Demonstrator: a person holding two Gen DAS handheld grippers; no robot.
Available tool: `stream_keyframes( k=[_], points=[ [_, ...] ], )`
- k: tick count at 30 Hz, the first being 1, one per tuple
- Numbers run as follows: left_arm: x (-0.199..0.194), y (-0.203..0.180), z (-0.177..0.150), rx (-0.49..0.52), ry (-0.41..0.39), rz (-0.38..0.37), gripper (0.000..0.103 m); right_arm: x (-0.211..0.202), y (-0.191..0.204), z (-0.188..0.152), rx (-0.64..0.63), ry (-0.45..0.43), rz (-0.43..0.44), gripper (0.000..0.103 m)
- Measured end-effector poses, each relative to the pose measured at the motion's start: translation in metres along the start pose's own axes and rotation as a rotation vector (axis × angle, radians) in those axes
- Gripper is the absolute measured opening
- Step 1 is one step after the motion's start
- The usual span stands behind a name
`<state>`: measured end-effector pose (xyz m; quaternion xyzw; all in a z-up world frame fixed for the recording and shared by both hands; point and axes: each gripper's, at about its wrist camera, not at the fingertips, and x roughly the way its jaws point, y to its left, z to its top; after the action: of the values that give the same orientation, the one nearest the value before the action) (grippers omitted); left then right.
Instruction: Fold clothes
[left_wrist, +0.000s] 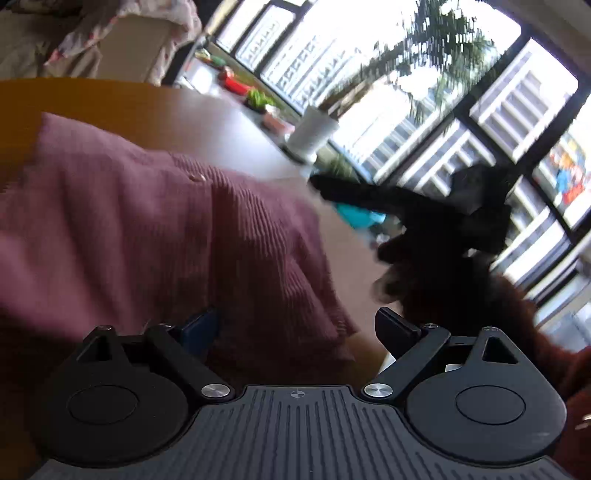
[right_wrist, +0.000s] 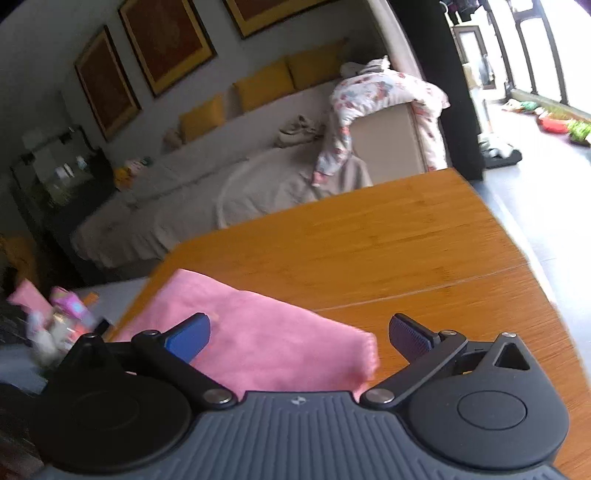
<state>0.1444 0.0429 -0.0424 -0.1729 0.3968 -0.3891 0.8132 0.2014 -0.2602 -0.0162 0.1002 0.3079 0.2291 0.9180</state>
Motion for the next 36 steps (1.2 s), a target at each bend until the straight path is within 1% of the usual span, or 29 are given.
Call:
stream_keyframes(
  k=[1, 3, 4, 7, 10, 13, 16, 18, 20, 22, 24, 26, 28, 29, 30, 32, 33, 36],
  points=[
    [-0.011, 0.002, 0.001, -0.014, -0.033, 0.006, 0.098, 0.001, 0.001, -0.001, -0.034, -0.001, -0.033, 0.103],
    [-0.03, 0.006, 0.001, -0.048, -0.096, 0.021, 0.099, 0.008, 0.007, -0.005, -0.127, 0.007, -0.119, 0.103],
    [-0.035, 0.012, 0.0, -0.083, -0.11, 0.03, 0.099, 0.013, 0.01, -0.008, -0.169, 0.016, -0.158, 0.103],
    [-0.03, 0.038, 0.003, -0.186, -0.103, 0.06, 0.099, 0.028, 0.013, -0.023, -0.271, 0.067, -0.24, 0.103],
    [-0.016, 0.059, 0.011, -0.237, -0.08, 0.11, 0.099, 0.027, 0.017, -0.037, -0.311, 0.071, -0.274, 0.103],
    [-0.007, 0.076, 0.028, -0.256, -0.115, 0.138, 0.099, 0.016, 0.017, -0.046, -0.261, 0.095, -0.243, 0.103],
    [0.006, 0.085, 0.049, -0.253, -0.167, 0.203, 0.099, 0.006, 0.026, -0.058, -0.224, 0.143, -0.136, 0.103],
    [0.015, 0.087, 0.063, -0.241, -0.204, 0.258, 0.099, -0.001, 0.042, -0.069, -0.246, 0.16, -0.061, 0.103],
    [0.005, 0.081, 0.061, -0.253, -0.216, 0.269, 0.099, -0.01, 0.062, -0.079, -0.314, 0.146, -0.043, 0.103],
    [0.0, 0.065, 0.06, -0.228, -0.222, 0.267, 0.099, -0.02, 0.075, -0.08, -0.378, 0.119, -0.054, 0.103],
    [-0.01, 0.039, 0.053, -0.158, -0.213, 0.265, 0.099, -0.03, 0.077, -0.074, -0.41, 0.081, -0.072, 0.103],
    [-0.019, 0.01, 0.037, -0.086, -0.191, 0.26, 0.1, -0.033, 0.074, -0.07, -0.421, 0.064, -0.108, 0.103],
    [-0.02, -0.015, 0.019, -0.015, -0.149, 0.245, 0.101, -0.026, 0.073, -0.072, -0.453, 0.077, -0.164, 0.103],
    [-0.016, -0.023, 0.011, 0.016, -0.128, 0.268, 0.101, -0.02, 0.073, -0.076, -0.469, 0.096, -0.186, 0.103],
    [-0.011, -0.027, 0.004, 0.045, -0.115, 0.311, 0.101, -0.015, 0.073, -0.08, -0.474, 0.109, -0.2, 0.103],
    [-0.003, -0.033, -0.011, 0.095, -0.089, 0.39, 0.101, -0.014, 0.076, -0.084, -0.474, 0.108, -0.208, 0.103],
    [-0.001, -0.034, -0.017, 0.098, -0.079, 0.405, 0.101, -0.014, 0.078, -0.085, -0.478, 0.107, -0.214, 0.103],
    [-0.002, -0.029, -0.024, 0.082, -0.065, 0.409, 0.101, -0.016, 0.086, -0.092, -0.509, 0.091, -0.244, 0.103]
  ],
)
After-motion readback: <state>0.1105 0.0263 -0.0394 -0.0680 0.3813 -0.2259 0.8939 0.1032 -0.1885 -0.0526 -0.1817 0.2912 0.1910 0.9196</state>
